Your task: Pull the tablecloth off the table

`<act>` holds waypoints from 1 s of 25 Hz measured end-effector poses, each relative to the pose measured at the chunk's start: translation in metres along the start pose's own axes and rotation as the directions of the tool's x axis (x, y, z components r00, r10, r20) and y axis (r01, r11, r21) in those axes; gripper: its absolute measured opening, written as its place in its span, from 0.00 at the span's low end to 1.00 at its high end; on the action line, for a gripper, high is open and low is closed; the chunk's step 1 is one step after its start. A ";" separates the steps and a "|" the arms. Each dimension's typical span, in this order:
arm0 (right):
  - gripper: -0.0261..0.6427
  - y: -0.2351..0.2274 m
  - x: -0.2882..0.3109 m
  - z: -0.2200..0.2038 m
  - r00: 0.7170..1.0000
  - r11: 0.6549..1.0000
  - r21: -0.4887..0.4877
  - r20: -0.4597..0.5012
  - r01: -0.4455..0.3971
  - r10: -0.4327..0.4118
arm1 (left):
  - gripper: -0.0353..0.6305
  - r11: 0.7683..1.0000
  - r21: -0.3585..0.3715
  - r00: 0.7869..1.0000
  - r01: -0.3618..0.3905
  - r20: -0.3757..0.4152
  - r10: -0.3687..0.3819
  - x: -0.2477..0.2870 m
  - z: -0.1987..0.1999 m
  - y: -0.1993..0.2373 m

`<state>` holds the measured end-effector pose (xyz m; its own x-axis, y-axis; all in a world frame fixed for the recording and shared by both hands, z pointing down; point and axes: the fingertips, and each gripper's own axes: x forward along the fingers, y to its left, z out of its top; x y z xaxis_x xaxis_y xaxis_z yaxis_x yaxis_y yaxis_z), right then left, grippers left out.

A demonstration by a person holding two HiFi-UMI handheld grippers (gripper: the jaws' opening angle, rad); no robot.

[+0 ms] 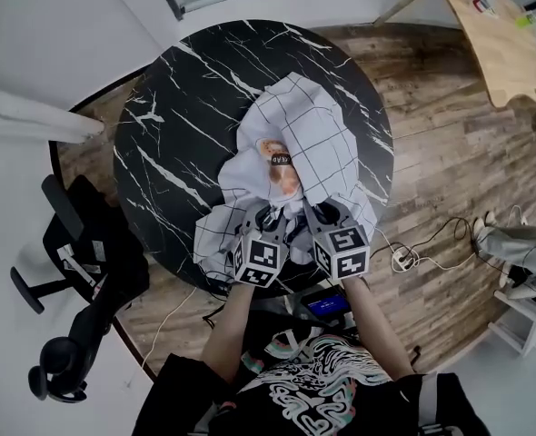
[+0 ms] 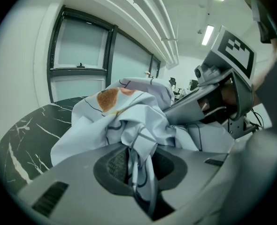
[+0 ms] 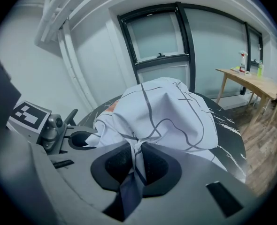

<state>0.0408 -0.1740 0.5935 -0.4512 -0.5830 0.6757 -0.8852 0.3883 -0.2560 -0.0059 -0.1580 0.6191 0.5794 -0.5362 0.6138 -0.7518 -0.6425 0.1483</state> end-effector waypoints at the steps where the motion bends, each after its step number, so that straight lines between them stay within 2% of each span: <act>1: 0.12 0.000 -0.001 0.001 1.000 1.000 -0.001 0.002 0.000 0.000 | 0.17 1.000 0.002 1.000 -0.002 0.002 0.002 -0.001 0.001 -0.001; 25: 0.11 0.006 -0.029 0.025 0.997 1.000 -0.019 0.075 -0.003 0.004 | 0.17 0.998 0.051 0.997 -0.037 0.066 0.033 -0.019 0.033 -0.010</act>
<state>0.0463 -0.1723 0.5553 -0.4623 -0.6333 0.6206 -0.8816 0.4036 -0.2448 0.0013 -0.1593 0.5807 0.5735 -0.5921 0.5661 -0.7554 -0.6496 0.0859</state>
